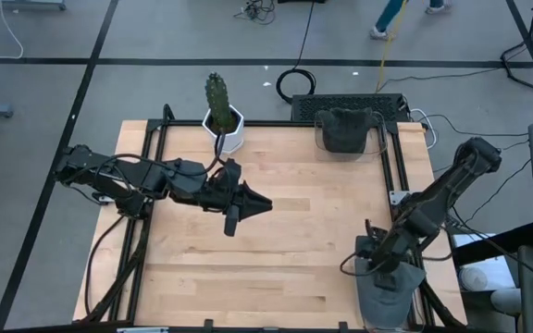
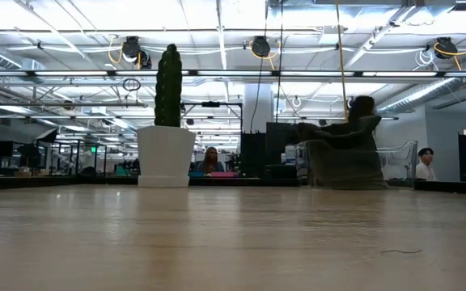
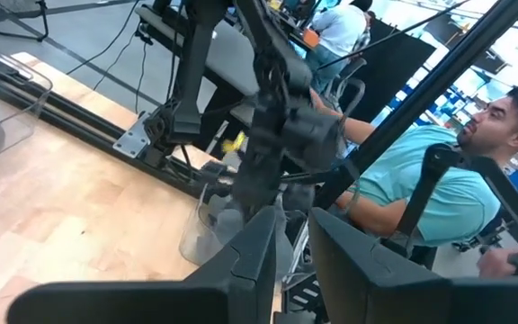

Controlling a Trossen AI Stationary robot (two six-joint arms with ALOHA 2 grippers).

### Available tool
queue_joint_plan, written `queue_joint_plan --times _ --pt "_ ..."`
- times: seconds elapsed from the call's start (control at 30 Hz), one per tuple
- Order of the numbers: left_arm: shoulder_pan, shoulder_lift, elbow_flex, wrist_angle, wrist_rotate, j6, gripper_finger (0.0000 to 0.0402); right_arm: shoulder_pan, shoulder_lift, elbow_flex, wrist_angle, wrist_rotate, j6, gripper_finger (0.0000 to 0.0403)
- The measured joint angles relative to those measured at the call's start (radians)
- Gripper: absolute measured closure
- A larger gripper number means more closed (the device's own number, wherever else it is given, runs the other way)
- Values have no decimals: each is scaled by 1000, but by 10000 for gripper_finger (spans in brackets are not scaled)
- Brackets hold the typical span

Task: Pick & Place hat
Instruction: Put the gray cap into the bottom transparent bin

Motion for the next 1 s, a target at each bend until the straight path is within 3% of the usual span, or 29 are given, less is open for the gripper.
queue_joint_plan --times 0.1,0.17,0.23,0.33,0.47,0.7,1.0 --pt "0 0 0 0 12 0 325 2 -42 40 5 -146 45 403" --pt "0 0 0 0 14 0 325 4 -65 41 16 -276 132 403" --pt "0 0 0 1 14 2 325 17 -79 40 10 -335 241 403" --pt "5 0 0 10 13 20 325 49 -85 40 38 -295 395 403" --pt "20 0 0 28 8 12 325 67 -82 25 52 -190 343 403" --pt "7 0 0 37 6 8 325 71 -79 31 41 -349 397 403" --pt "2 6 0 12 13 73 325 212 -76 71 83 -345 627 403"
